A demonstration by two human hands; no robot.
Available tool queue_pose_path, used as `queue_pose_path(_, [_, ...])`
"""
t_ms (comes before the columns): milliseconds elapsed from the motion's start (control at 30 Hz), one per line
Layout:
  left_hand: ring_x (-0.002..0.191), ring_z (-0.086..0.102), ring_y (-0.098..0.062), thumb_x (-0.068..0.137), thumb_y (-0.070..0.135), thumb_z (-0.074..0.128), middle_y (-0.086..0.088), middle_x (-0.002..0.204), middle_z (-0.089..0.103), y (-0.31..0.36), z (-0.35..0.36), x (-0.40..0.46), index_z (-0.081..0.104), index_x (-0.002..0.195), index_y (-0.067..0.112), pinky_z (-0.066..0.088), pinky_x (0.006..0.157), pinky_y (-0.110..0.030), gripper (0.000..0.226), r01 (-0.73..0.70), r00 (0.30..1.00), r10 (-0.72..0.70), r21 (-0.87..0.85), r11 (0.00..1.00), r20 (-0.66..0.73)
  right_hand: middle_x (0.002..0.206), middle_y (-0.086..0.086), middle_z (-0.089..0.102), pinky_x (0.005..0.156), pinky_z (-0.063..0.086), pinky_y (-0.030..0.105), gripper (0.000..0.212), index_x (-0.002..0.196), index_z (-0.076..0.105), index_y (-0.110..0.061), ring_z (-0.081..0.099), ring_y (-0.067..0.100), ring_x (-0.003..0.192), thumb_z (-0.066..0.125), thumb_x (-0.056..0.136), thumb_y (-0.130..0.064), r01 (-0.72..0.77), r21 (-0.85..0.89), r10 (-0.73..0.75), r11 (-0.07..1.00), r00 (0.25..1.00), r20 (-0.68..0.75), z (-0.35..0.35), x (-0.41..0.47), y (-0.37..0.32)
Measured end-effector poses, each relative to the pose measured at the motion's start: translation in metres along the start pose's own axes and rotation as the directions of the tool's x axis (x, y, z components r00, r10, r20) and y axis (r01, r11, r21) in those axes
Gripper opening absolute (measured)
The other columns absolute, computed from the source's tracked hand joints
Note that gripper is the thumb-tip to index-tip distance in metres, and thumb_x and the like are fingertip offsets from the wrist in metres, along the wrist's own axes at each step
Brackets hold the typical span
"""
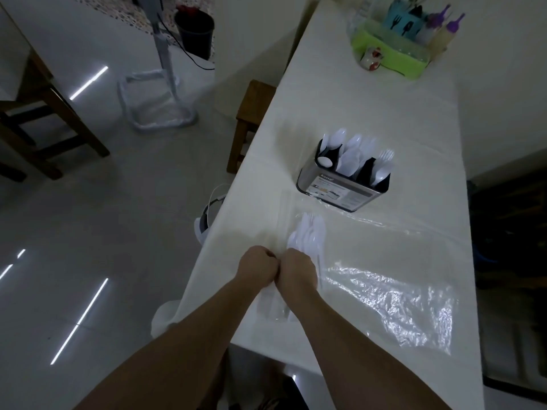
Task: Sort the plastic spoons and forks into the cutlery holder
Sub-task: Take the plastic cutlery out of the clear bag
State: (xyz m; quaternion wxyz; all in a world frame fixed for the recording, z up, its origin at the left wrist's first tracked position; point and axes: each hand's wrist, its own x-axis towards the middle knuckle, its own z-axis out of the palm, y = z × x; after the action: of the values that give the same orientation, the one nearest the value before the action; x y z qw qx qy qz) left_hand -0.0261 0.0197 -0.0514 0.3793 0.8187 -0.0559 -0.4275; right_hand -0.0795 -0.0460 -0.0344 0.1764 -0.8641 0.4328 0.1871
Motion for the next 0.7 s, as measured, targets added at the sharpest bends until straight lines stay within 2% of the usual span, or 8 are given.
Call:
queue_pose_path(100, [0.067, 0.069, -0.033, 0.087, 0.014, 0.056, -0.017, 0.070, 0.070, -0.003, 0.000, 0.007, 0.073, 0.076, 0.002, 0.061, 0.070, -0.044, 0.024, -0.035, 0.999, 0.035, 0.021, 0.999, -0.004, 0.090, 0.005, 0.067, 0.064, 0.040, 0.027, 0.017, 0.092, 0.065, -0.012, 0.060, 0.022, 0.079, 0.049, 0.095, -0.018, -0.041, 0.152, 0.038, 0.987, 0.999, 0.025, -0.006, 0.001, 0.006])
queue_pose_path(200, [0.065, 0.068, -0.027, 0.090, 0.023, 0.059, -0.007, 0.065, 0.066, -0.005, 0.002, 0.010, 0.071, 0.081, 0.009, 0.060, 0.069, -0.040, 0.021, -0.059, 0.997, 0.061, 0.065, 0.996, -0.038, 0.081, 0.002, 0.062, 0.065, 0.039, 0.026, 0.018, 0.082, 0.061, -0.015, 0.054, 0.018, 0.075, 0.049, 0.094, -0.022, -0.031, 0.252, 0.027, 0.967, 0.999, 0.017, -0.009, -0.001, 0.013])
queue_pose_path(333, [0.057, 0.059, -0.021, 0.089, 0.021, 0.060, 0.000, 0.055, 0.058, -0.002, 0.002, 0.012, 0.066, 0.066, 0.011, 0.050, 0.060, -0.029, 0.026, -0.100, 0.994, 0.104, 0.127, 0.987, -0.022, 0.080, 0.002, 0.060, 0.066, 0.037, 0.025, 0.021, 0.081, 0.062, -0.013, 0.052, 0.019, 0.074, 0.046, 0.093, -0.020, -0.028, 0.280, 0.026, 0.960, 1.000, 0.010, -0.007, -0.002, 0.018])
queue_pose_path(467, [0.053, 0.054, -0.025, 0.085, 0.015, 0.060, -0.010, 0.055, 0.057, -0.001, 0.002, 0.015, 0.064, 0.060, 0.004, 0.048, 0.057, -0.033, 0.027, -0.094, 0.995, 0.090, 0.089, 0.992, 0.052, 0.081, 0.006, 0.064, 0.066, 0.040, 0.026, 0.022, 0.076, 0.057, -0.014, 0.054, 0.021, 0.074, 0.044, 0.093, -0.020, -0.024, 0.242, 0.025, 0.970, 1.000, -0.002, -0.004, -0.003, 0.020])
queue_pose_path(600, [0.052, 0.059, -0.028, 0.083, 0.015, 0.060, -0.010, 0.053, 0.060, -0.004, 0.001, 0.018, 0.065, 0.057, 0.005, 0.054, 0.060, -0.034, 0.028, -0.091, 0.994, 0.085, 0.094, 0.991, 0.062, 0.090, 0.009, 0.068, 0.069, 0.047, 0.029, 0.026, 0.089, 0.065, -0.010, 0.063, 0.026, 0.084, 0.043, 0.094, -0.023, -0.018, 0.197, 0.024, 0.980, 0.999, -0.027, -0.002, -0.004, 0.020])
queue_pose_path(700, [0.060, 0.069, -0.031, 0.083, 0.013, 0.059, -0.013, 0.056, 0.065, -0.004, 0.000, 0.018, 0.065, 0.056, 0.005, 0.058, 0.063, -0.034, 0.029, -0.083, 0.994, 0.078, 0.070, 0.994, 0.075, 0.089, 0.009, 0.068, 0.069, 0.047, 0.030, 0.026, 0.088, 0.064, -0.009, 0.064, 0.027, 0.085, 0.044, 0.094, -0.023, -0.028, 0.212, 0.038, 0.977, 0.998, -0.040, 0.000, -0.006, 0.020])
